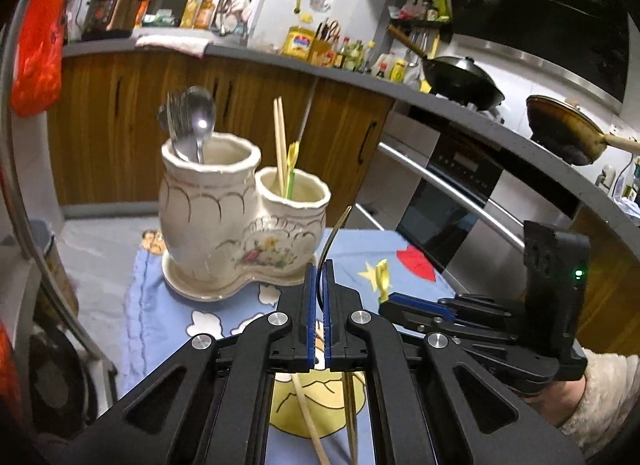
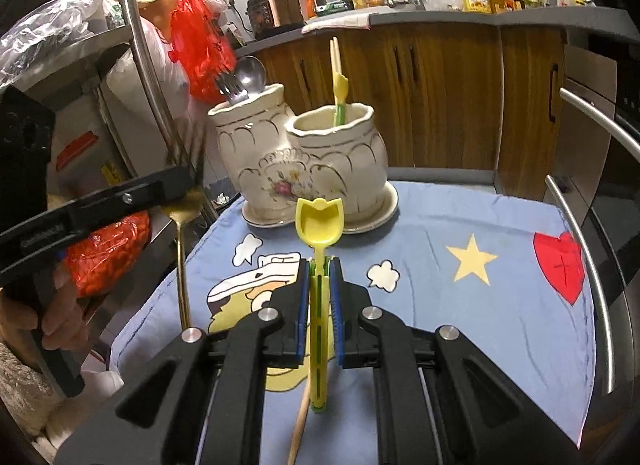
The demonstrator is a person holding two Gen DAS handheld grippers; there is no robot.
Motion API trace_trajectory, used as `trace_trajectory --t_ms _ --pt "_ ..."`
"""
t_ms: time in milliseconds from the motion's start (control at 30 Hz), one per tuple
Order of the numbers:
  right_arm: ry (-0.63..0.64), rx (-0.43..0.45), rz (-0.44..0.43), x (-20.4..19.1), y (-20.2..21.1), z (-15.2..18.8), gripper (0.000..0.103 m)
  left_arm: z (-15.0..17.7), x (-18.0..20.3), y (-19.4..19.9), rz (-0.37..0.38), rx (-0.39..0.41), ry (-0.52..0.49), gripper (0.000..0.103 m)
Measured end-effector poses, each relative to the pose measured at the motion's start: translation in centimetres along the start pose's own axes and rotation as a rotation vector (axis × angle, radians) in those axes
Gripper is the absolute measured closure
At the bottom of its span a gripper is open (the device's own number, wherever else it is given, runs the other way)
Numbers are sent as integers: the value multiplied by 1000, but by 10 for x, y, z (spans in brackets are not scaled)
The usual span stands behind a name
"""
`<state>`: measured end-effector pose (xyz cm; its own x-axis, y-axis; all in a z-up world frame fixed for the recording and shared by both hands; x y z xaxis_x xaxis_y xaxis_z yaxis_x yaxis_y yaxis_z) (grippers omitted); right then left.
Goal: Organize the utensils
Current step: 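Lift gold fork with left tool while right tool carries yellow spoon toward the holder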
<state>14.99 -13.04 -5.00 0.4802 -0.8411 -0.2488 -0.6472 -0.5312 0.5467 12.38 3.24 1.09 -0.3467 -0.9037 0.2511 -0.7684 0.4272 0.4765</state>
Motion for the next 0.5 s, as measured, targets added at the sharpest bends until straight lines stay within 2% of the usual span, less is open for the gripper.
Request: trace_trajectory --t_ms 133,367,500 --pt "3 33 -3 -2 2 -5 93 -6 4 15 0 40 -29 99" --pt "8 81 2 -7 7 -15 93 -21 9 33 -60 120 -113 99" --pt "1 97 -5 -8 6 -26 93 -39 7 43 -73 165 -124 99"
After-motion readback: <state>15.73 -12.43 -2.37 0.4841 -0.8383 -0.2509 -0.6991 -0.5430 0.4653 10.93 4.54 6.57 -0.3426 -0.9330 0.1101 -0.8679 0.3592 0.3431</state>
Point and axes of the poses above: each gripper's, at about its wrist camera, not at the fingertips, and y roughly against the way its jaws point, x to its right, z to its underside, the point moved 5 cm from there along -y, roughly the way its jaws point, and after that the axes turned 2 degrees about -z, right-handed, at the moved point
